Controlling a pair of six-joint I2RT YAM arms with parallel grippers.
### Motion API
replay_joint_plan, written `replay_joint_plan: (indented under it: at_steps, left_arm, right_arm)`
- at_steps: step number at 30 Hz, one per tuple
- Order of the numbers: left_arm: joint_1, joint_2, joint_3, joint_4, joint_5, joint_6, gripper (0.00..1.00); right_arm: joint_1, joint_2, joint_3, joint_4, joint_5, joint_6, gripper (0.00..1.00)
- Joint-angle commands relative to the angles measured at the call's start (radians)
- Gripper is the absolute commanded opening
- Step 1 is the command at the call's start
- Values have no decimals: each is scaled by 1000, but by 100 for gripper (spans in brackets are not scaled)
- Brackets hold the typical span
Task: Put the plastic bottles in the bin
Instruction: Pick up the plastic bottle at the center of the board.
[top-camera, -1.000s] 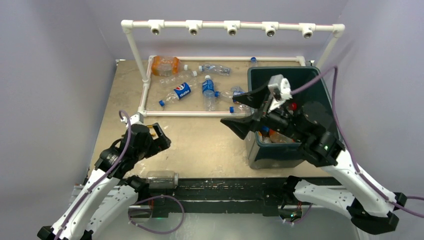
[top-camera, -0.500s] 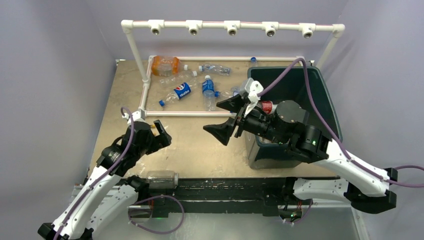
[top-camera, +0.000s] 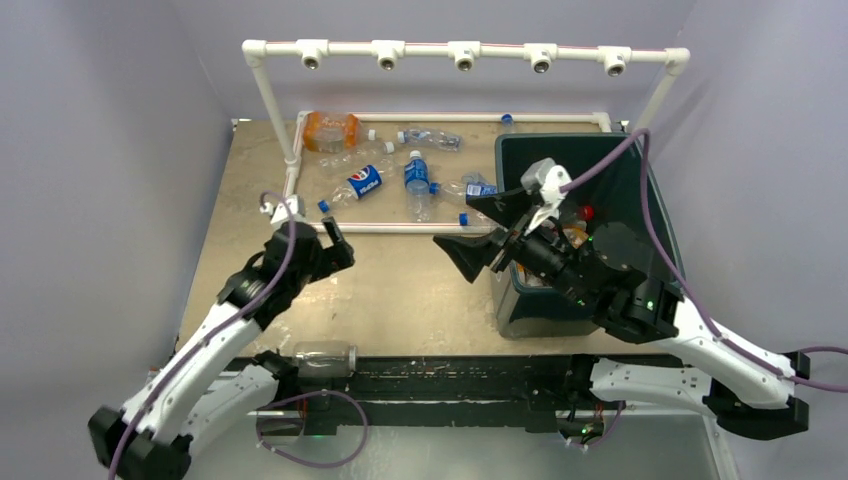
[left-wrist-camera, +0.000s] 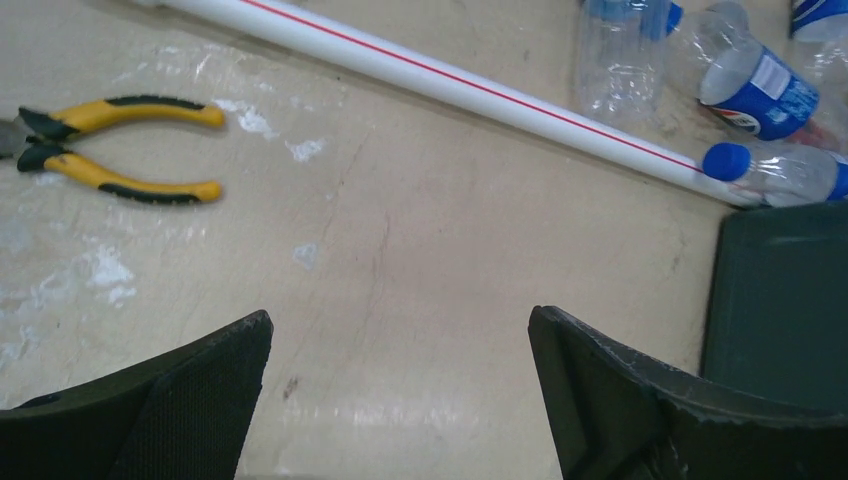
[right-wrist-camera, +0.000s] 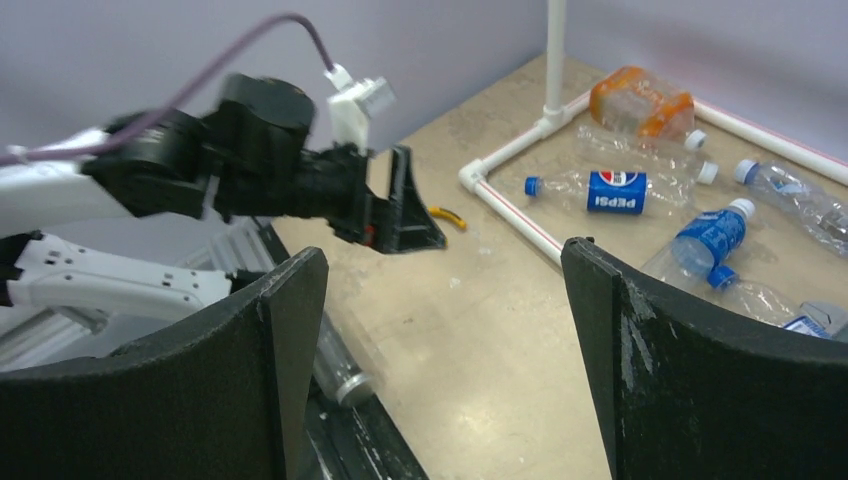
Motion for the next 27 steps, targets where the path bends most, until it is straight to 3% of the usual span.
replay_joint_plan:
  at_steps: [1,5,12,15,22,27]
  left_arm:
    - [11,229,55,269,-91,106,99]
    - [52,487,226,295,-141,276,99]
    - [215,660,274,551,175,573,99]
    - [237,732,280,604,207,688,99]
    - [241,844,222,900,242,791,99]
    - [246,976,324,839,258,878,99]
  right_arm:
    - [5,-26,-22,84,57,32,90]
    - [5,-50,-41,80,61,37,89]
    - [5,-99,-79,79,66,39,89]
    - [5,-124,-104,85,62,48,90]
    - [5,-143,-129,65,34,84,90]
    - [5,-148,-117,56,26,93,90]
